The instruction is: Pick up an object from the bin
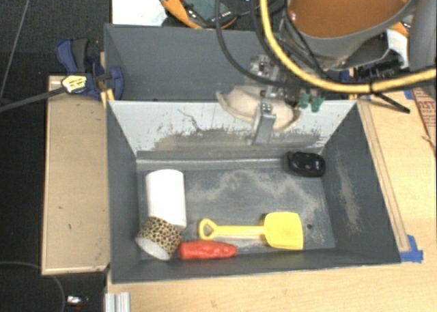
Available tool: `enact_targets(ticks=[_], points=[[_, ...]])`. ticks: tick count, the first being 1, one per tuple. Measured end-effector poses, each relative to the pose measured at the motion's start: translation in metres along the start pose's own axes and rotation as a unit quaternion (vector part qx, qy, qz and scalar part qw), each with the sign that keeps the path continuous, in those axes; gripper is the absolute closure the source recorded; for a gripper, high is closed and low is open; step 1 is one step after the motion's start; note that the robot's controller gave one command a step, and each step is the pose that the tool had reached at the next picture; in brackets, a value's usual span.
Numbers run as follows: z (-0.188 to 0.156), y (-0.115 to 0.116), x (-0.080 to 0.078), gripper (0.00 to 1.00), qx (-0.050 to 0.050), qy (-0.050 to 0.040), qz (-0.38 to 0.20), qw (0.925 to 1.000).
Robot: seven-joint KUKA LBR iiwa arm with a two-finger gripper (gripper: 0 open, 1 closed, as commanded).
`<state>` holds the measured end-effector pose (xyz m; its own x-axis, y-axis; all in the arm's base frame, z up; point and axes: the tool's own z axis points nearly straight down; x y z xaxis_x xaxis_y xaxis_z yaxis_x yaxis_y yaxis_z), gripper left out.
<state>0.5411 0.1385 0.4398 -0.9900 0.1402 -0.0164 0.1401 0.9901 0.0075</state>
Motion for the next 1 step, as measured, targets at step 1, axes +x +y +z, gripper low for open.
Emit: enact_targets(ticks=[1], points=[[0.0207, 0.0030, 0.0142, 1.00, 0.000, -0.0025, -0.010, 0.9999]])
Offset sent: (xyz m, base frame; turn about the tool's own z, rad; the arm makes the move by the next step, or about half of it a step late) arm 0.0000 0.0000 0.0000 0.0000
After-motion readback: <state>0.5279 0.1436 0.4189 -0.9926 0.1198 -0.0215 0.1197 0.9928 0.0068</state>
